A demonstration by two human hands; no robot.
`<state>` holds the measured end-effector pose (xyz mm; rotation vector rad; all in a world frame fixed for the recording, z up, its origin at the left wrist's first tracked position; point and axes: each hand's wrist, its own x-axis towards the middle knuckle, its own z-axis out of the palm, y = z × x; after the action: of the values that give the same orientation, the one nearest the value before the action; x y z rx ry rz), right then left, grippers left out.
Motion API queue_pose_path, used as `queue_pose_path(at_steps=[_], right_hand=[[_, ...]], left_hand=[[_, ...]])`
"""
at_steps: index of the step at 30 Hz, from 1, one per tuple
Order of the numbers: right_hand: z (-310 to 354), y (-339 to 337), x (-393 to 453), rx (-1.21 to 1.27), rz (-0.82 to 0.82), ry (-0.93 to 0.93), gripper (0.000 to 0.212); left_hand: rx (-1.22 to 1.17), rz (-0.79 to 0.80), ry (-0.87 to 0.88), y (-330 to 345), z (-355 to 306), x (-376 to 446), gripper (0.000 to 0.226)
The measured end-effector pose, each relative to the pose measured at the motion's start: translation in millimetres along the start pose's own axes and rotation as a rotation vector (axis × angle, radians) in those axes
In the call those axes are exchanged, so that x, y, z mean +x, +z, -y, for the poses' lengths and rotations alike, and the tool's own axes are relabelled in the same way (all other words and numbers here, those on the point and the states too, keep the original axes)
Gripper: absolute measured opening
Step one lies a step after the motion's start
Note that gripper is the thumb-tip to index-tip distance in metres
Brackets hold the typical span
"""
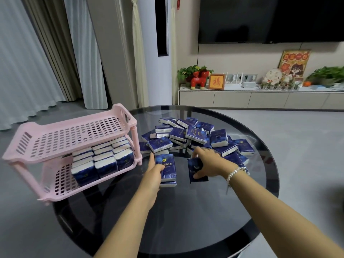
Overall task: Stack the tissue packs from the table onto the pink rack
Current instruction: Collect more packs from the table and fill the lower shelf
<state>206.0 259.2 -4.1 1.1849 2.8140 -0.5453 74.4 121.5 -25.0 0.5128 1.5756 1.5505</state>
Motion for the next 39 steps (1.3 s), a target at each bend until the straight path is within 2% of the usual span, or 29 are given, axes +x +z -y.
queue_pose_path(at_steps=[4, 8, 11, 14, 19, 20, 22, 23, 24, 25, 27, 29, 31, 34, 36, 39], right_hand=[[-1, 8, -11, 0.243, -0.142, -0.059, 0.043], [5, 3, -28, 0.672, -0.319, 0.001, 0.029], [17, -3, -41, 0.861, -0.331, -0.070, 0.027], [32, 1, -42, 0.909, -0.289, -0.132, 0.026], [45, 13, -34, 0.792, -0.316, -0.101, 0.030], [45, 13, -33, 0.790, -0.317, -0.096, 0.031], [46, 12, -33, 0.802, -0.296, -0.112, 0.031], [46, 10, -33, 0.821, -0.266, -0.118, 0.031], [46, 8, -34, 0.839, -0.235, -0.121, 0.030], [44, 5, -34, 0.835, -0.214, -0.118, 0.029], [34, -1, -32, 0.719, -0.246, -0.083, 0.026], [19, -9, -27, 0.436, -0.322, -0.014, 0.026], [2, -16, -21, 0.132, -0.249, 0.047, 0.031], [-15, -21, -16, -0.184, -0.010, 0.072, 0.034], [-19, -23, -15, -0.287, 0.090, 0.063, 0.034], [-28, -19, -8, -0.299, 0.087, 0.048, 0.040]], left_hand=[[0.002, 0.024, 0.023, -1, -1, -2, 0.064], [0.080, 0.011, -0.028, -2, 3, -5, 0.061], [0.080, 0.012, -0.061, -4, 8, -5, 0.061], [0.034, 0.019, -0.052, 0, 5, -6, 0.057], [-0.083, 0.119, -0.019, 2, -3, -18, 0.027], [-0.070, 0.151, -0.014, 0, -4, -19, 0.040], [-0.023, 0.199, 0.002, -3, 2, -16, 0.089], [0.024, 0.219, 0.021, -5, 4, -15, 0.098], [0.076, 0.208, 0.039, -4, 4, -16, 0.093], [0.106, 0.191, 0.054, -3, 6, -14, 0.079], [0.053, 0.160, 0.066, -4, 9, -7, 0.047], [-0.009, 0.141, 0.071, -6, 10, -2, 0.032], [0.004, 0.121, 0.076, -7, 11, 1, 0.036], [0.044, 0.132, 0.057, -5, 13, 3, 0.048], [0.063, 0.129, 0.047, -4, 14, 6, 0.048], [0.078, 0.121, 0.038, -4, 15, 10, 0.061]])
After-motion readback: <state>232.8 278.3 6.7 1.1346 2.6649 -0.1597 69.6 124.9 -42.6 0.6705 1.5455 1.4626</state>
